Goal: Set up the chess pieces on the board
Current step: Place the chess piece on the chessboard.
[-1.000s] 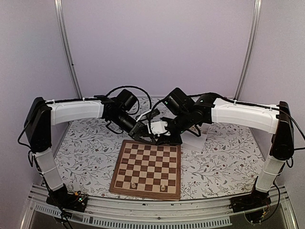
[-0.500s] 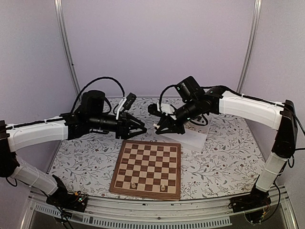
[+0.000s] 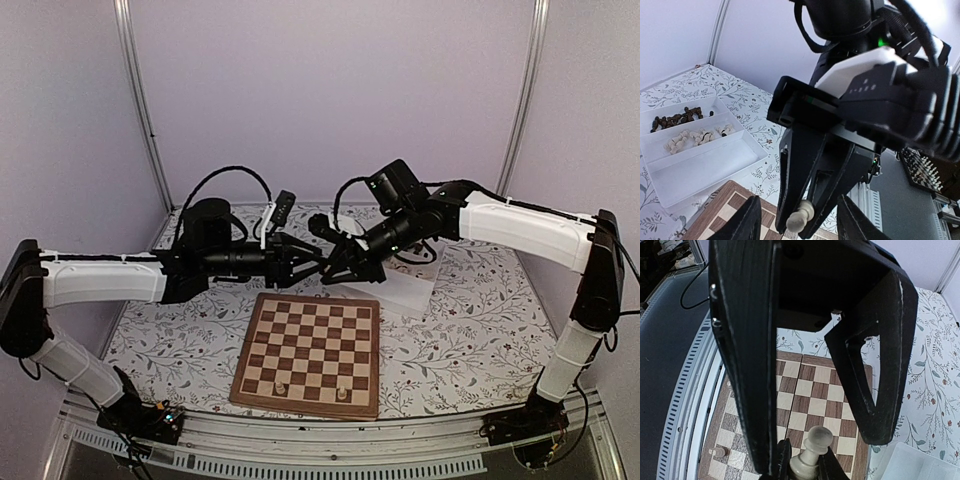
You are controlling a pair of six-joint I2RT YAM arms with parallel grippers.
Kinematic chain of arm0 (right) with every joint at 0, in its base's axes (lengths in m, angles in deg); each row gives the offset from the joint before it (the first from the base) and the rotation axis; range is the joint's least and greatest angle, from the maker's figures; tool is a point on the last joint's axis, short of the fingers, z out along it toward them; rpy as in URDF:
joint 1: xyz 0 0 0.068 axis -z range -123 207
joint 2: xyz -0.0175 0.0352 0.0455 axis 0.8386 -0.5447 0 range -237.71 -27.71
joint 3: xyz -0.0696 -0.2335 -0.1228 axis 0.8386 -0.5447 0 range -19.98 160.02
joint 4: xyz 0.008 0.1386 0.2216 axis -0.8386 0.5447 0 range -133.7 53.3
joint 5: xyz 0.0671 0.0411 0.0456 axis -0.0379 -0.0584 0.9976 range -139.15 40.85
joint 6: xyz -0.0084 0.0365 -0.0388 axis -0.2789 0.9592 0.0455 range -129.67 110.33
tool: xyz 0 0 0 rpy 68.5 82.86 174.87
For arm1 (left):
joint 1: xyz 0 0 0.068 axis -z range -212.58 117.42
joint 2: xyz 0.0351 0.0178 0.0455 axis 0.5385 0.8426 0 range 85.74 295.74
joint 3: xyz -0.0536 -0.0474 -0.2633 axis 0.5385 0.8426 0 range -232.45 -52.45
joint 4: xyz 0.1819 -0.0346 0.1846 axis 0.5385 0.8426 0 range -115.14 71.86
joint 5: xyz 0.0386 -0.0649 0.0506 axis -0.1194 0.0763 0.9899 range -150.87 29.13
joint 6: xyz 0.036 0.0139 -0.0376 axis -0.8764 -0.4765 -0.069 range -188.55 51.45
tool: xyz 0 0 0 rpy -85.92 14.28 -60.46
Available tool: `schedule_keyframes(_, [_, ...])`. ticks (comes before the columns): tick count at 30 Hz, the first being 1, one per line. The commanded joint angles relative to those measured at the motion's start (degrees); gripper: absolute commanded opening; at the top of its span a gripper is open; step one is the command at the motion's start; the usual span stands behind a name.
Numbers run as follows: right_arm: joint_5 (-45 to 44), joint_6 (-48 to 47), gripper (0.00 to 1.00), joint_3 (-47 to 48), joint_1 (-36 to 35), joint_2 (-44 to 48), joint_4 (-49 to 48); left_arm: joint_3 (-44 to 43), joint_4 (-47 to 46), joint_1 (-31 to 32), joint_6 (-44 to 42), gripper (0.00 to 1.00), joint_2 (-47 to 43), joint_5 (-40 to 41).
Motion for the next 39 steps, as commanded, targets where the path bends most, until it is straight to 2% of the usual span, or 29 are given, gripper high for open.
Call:
schedule_keyframes(1, [0.9, 0.9, 0.09, 0.2, 0.0, 1.3, -1.2, -1.7, -3.1, 0.9, 1.7, 0.52, 0.9, -0.9])
schedule_keyframes(5, [0.9, 1.0, 0.09, 0.1, 0.0, 1.5, -1.3, -1.7, -2.0, 0.9, 2.2, 0.49, 1.1, -0.3])
schedule_keyframes(14, [0.5, 1.2, 0.09, -0.1, 0.6, 1.7, -1.7, -2.5, -1.2, 0.8, 3.9, 0.32, 3.1, -2.3])
schedule_keyframes(21, [-0.5, 1.7, 0.09, -0.2, 0.8, 1.9, -2.2, -3.4, 0.0, 0.7, 4.5, 0.29, 4.1, -3.0])
schedule_keyframes(31, [-4.8, 3.8, 0.10, -0.7, 1.0, 1.5, -4.4, -3.5, 0.4, 0.0, 6.9, 0.04, 4.2, -4.7])
schedule_keyframes(35, [-6.3, 4.6, 0.17, -0.6, 1.1, 0.9, -5.0, -3.5, 0.7, -0.2, 6.6, 0.00, 3.4, -3.7])
schedule_keyframes(37, [-6.9, 4.7, 0.33, -0.8, 1.1, 0.7, -5.0, -3.7, 2.0, -0.4, 5.9, 0.00, 2.9, -2.8])
schedule_keyframes(39, [-7.7, 4.3, 0.43, -1.5, 1.1, 0.8, -4.7, -4.3, 5.3, -0.9, 4.3, 0.00, 2.0, -1.8])
